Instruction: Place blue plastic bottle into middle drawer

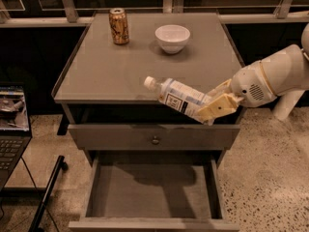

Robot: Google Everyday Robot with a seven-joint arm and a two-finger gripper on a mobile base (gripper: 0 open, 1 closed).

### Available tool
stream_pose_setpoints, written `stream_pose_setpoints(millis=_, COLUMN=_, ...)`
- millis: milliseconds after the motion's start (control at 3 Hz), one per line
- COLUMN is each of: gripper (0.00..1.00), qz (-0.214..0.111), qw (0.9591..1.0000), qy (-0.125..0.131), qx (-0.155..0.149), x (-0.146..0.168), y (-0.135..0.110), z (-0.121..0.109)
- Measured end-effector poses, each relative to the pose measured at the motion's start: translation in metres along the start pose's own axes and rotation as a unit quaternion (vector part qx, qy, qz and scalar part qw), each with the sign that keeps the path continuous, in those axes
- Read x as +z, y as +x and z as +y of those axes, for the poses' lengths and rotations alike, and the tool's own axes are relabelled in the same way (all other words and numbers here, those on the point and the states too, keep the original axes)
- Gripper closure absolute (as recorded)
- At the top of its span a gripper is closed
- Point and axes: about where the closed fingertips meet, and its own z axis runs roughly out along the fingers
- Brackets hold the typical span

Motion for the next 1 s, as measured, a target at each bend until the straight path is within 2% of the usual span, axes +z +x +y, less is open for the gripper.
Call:
stream_pose_setpoints(millis=333, gripper=1.0, qz=0.001, qw=1.0, qy=-0.001, qx=0.005, x=0.001, y=0.005, z=0.001)
stream_pose_setpoints(millis=667, gripper=1.0, qz=0.009, qw=0.9999, qy=-0.003, qx=-0.004, x=0.003, y=-0.001, z=0.002)
stream_pose_setpoints(millis=1000, gripper=1.0, qz=0.015, qw=0.9994, qy=-0.03, qx=-0.003, x=0.02, y=0.016, z=0.014)
